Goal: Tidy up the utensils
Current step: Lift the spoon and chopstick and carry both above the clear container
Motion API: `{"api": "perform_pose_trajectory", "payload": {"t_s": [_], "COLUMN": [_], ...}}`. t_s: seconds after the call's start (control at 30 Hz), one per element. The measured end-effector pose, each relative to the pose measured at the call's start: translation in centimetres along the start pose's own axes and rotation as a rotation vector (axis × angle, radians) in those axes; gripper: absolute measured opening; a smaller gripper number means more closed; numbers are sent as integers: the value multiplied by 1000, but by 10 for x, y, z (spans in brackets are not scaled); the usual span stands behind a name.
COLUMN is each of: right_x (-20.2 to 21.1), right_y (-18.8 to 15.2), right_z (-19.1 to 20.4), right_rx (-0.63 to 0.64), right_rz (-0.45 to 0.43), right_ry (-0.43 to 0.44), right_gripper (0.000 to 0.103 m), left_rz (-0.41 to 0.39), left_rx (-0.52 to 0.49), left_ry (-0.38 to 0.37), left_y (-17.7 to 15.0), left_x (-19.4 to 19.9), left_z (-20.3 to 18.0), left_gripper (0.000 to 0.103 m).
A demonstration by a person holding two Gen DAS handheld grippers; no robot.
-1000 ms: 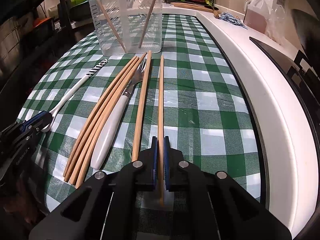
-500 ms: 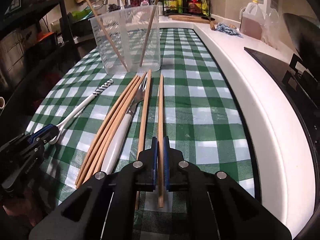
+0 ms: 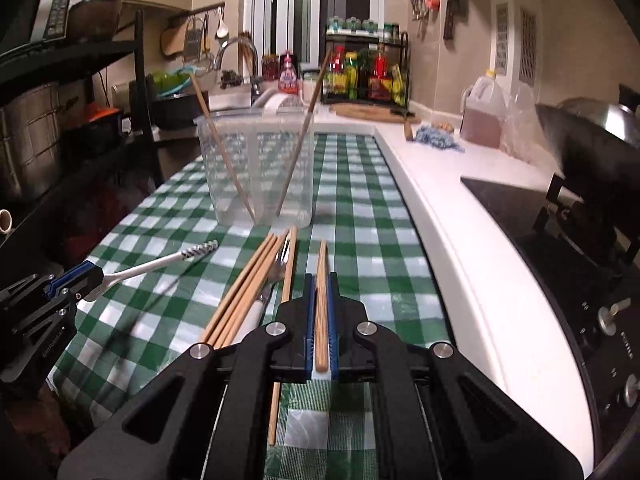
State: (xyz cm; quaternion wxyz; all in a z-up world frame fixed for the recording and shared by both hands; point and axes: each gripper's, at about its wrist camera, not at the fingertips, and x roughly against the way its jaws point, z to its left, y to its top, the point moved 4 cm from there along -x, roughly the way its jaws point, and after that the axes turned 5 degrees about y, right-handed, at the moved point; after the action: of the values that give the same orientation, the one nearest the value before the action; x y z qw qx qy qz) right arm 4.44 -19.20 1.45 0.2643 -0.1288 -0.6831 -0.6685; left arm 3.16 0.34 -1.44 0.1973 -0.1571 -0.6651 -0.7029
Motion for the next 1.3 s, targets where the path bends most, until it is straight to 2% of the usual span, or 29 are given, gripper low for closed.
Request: {"api": "perform_pose_trajectory", "payload": {"t_s": [0.23, 0.47, 0.67, 0.83, 1.0, 1.3], "right_x": [25, 29, 29, 21, 17, 27], "right_y": [27, 46, 60, 67, 75, 110], "right_z": [-1, -7, -2, 6, 10, 10], "right_rx": [2, -46, -63, -48, -37, -16], "right_rz": [-84, -63, -38, 33, 86, 90], "right_ry": [6, 38, 66, 101, 114, 113], "right_gripper": [6, 6, 6, 6, 6, 6], "left_rz": [-88, -130, -118, -41, -8, 38], "left_rx": [22, 52, 34, 2, -17, -20], "left_ry": [12, 9, -24, -77, -77, -101], "left_y": [29, 65, 93, 119, 134, 158], "left_x": [17, 25, 22, 11, 7, 4], "left_z": [15, 31, 37, 37, 36, 40], "left_gripper": [10, 10, 10, 10, 10, 10]}}
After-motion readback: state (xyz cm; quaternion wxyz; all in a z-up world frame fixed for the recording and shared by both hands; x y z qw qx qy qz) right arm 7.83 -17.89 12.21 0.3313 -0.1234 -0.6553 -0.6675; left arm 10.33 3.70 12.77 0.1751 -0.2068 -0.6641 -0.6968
